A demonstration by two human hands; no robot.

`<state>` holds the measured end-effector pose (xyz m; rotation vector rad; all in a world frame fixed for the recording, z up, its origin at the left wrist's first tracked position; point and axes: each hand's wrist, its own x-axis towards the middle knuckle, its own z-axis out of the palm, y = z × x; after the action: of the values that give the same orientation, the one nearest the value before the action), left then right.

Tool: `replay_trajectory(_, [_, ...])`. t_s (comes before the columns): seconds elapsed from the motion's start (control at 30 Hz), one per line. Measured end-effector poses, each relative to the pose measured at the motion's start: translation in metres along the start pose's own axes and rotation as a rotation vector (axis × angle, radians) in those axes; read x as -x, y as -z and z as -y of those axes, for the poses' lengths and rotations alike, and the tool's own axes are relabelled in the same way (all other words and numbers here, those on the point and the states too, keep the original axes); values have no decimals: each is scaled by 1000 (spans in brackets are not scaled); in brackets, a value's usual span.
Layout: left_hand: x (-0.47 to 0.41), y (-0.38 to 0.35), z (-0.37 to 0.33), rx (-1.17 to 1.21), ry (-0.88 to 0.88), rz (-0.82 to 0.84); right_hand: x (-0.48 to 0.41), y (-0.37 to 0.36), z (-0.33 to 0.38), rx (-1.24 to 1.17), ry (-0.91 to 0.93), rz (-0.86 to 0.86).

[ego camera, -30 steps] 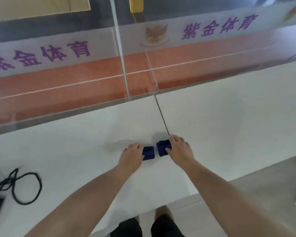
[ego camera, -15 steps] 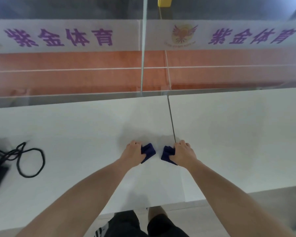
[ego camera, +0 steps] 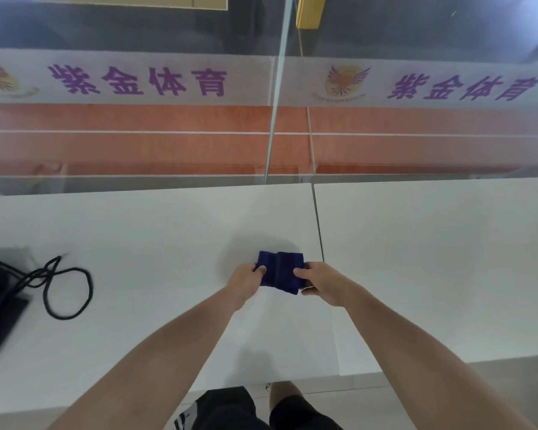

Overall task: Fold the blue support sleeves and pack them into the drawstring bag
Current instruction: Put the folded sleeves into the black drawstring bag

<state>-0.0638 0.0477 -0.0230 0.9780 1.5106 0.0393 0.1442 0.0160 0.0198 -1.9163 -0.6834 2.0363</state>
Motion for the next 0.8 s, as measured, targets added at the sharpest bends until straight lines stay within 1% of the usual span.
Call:
replay_trajectory(0.07, [2, 0, 1, 83, -5, 40, -3, -4, -1, -57, -2, -7])
replay_trajectory(0.27, [15, 1, -3, 170, -92, 179, 0, -8, -6, -110, -5, -73])
replay_trajectory(0.33, [19, 3, -4, 194, -109, 206, 2, -7, -6, -188, -11, -43])
replay_trajectory(0.43, [28, 2, -10, 209, -136, 267, 10, -7, -3, -343, -12, 45])
replay_trajectory(0.5, [34, 2, -16, 217, -145, 274, 14, -9, 1, -362, 2, 67])
replay_trajectory(0.7, [57, 6, -23, 205, -117, 258, 19, -9, 13, -164, 128, -4])
replay_trajectory(0.77, [66, 12, -26, 160, -94, 183, 21, -15, 18, 9, 193, -38])
replay_trajectory(0.8, [71, 17, -26, 110, -86, 114, 25, -20, 22, 127, 233, -53])
